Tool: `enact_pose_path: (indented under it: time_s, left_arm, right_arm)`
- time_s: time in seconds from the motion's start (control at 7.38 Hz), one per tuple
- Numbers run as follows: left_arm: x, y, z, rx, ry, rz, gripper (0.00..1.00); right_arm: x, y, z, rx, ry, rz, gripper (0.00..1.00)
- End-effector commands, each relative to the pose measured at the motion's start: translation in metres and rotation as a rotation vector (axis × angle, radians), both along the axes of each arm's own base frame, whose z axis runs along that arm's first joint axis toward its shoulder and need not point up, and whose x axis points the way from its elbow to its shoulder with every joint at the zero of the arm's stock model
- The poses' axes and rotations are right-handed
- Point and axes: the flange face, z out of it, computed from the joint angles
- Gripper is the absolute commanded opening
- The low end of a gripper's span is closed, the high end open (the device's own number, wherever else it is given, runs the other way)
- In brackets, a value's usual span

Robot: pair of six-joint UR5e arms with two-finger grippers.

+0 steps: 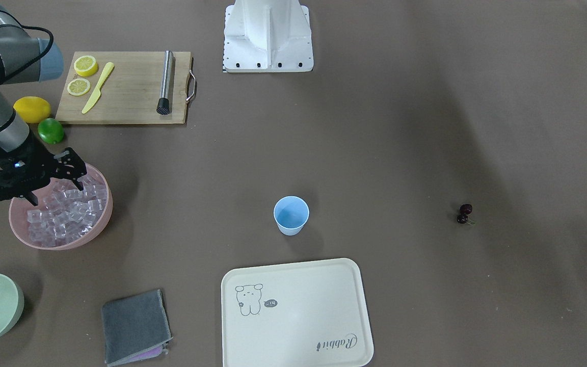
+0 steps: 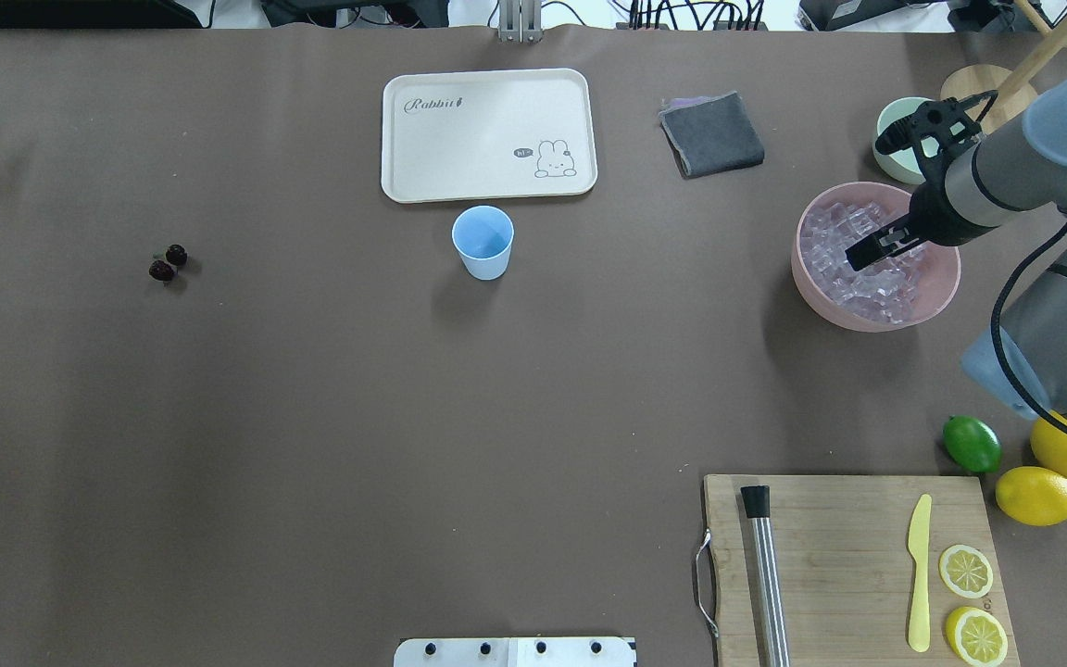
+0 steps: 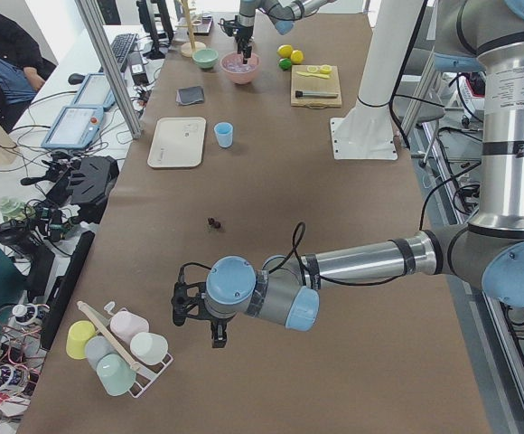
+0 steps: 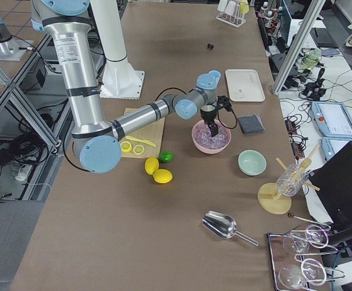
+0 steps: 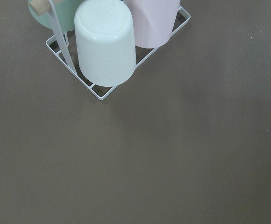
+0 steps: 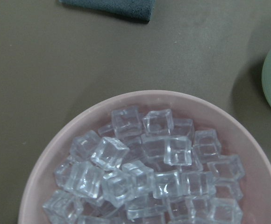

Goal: Put ice and cherries in cup
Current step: 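Lower the right gripper into the bowl and grasp an ice cube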

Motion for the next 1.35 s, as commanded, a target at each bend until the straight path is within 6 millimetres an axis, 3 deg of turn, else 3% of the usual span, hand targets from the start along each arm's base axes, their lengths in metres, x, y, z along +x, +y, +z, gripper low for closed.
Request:
enact_pose_path:
  time_s: [0.0,0.14,0.27,0.54,0.81,1.08,1.22]
  left_arm:
    - [-0.001,0.001,0.003,-0.005,0.0,-0.001,0.98]
    - [-0.001,0.002,0.003,-0.005,0.0,-0.002,0.98]
    - [-0.001,0.01,0.007,-0.012,0.001,-0.002,0.98]
    - [-0.001,0.013,0.007,-0.008,0.0,-0.004,0.98]
    - [-0.001,0.014,0.008,-0.009,0.003,-0.003,0.98]
    - [-0.001,0.015,0.009,-0.009,0.003,-0.002,0.98]
    - [-0.001,0.015,0.009,-0.01,0.003,-0.001,0.98]
  right_arm:
    - [-0.016,-0.005,-0.001,0.125,0.185,-0.075,0.91]
    - [-0.021,-0.004,0.006,0.205,0.282,-0.107,0.91]
    - [-0.013,-0.004,0.02,0.271,0.373,-0.152,0.9]
    - [-0.014,-0.002,0.037,0.293,0.455,-0.167,0.84]
    - [-0.025,0.001,0.032,0.296,0.446,-0.171,0.82]
    - [-0.029,0.003,0.032,0.298,0.445,-0.179,0.73]
    - [-0.032,0.004,0.035,0.295,0.448,-0.185,0.64]
